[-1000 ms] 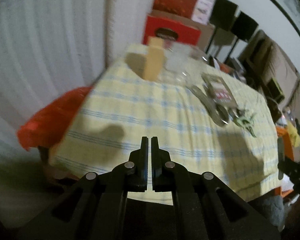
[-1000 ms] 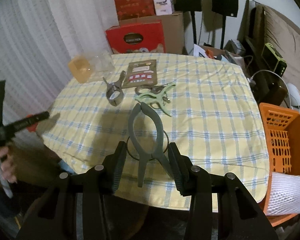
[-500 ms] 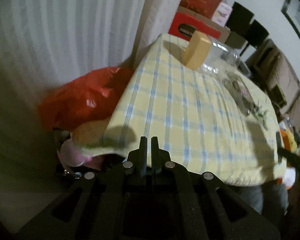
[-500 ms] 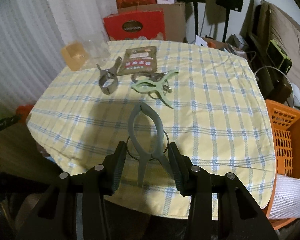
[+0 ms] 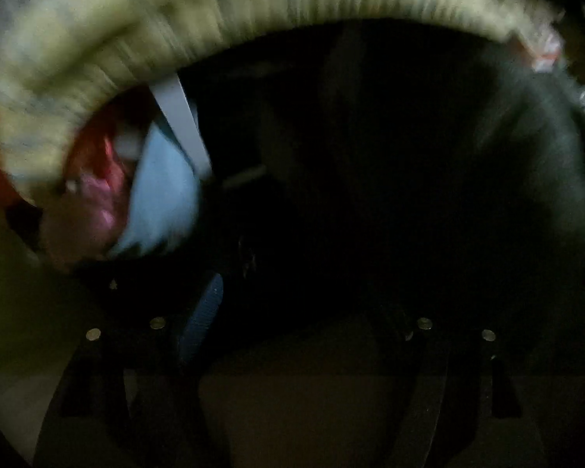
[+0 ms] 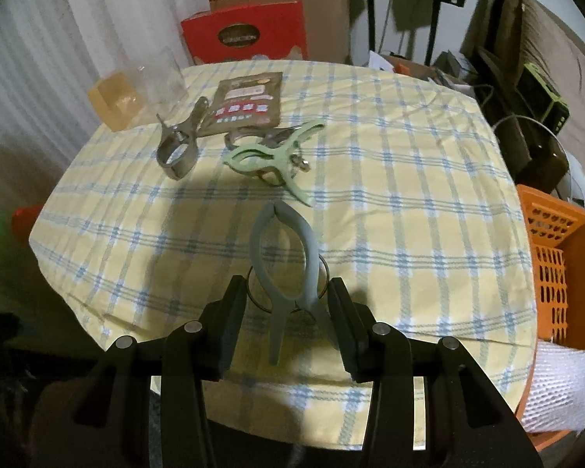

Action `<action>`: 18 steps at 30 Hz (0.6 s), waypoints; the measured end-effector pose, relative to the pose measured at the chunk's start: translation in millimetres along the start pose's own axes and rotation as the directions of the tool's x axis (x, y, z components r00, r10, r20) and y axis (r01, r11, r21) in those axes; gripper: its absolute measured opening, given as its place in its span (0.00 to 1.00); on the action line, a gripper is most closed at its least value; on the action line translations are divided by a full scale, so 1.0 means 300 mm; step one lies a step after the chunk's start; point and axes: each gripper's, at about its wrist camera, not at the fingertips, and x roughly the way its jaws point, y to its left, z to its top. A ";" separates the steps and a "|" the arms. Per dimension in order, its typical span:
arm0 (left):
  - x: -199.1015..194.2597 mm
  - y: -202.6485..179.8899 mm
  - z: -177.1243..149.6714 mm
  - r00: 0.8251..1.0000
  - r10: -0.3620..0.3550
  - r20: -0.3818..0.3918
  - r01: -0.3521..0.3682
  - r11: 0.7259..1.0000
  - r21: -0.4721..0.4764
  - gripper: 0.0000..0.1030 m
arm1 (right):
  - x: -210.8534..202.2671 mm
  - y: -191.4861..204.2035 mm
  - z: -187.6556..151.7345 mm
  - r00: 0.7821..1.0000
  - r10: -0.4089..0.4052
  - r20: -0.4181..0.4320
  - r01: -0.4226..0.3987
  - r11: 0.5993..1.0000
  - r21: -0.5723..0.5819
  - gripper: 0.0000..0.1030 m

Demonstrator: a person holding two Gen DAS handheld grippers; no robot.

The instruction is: Organize objects

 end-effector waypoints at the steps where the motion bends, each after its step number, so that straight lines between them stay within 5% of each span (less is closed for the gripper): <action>1: 0.058 0.003 0.008 0.999 0.012 -0.038 -0.012 1.000 -0.005 0.68 | 0.007 0.009 0.001 1.000 0.004 -0.003 -0.004 1.000 -0.007 0.42; 6: 0.354 0.059 0.052 0.977 0.068 -0.202 -0.084 0.994 -0.070 0.68 | 0.033 0.041 -0.002 1.000 0.018 -0.017 -0.019 0.999 -0.037 0.42; 9: 0.481 0.106 0.059 0.917 0.112 -0.382 -0.165 0.981 -0.106 0.63 | 0.040 0.039 -0.004 1.000 0.024 -0.013 -0.024 0.999 -0.034 0.42; 11: 0.496 0.094 0.091 0.883 0.267 -0.386 -0.303 0.952 -0.035 0.65 | 0.041 0.032 -0.002 0.999 0.032 -0.009 -0.032 0.999 -0.021 0.43; 14: 0.554 0.033 0.127 0.885 0.232 -0.404 -0.218 0.973 0.079 0.74 | 0.042 0.028 0.002 0.999 0.039 0.001 -0.038 0.999 -0.008 0.43; 18: 0.705 -0.041 0.150 0.845 0.242 -0.477 -0.173 0.968 0.184 0.74 | 0.042 0.035 0.004 0.999 0.045 0.008 -0.045 0.999 -0.017 0.43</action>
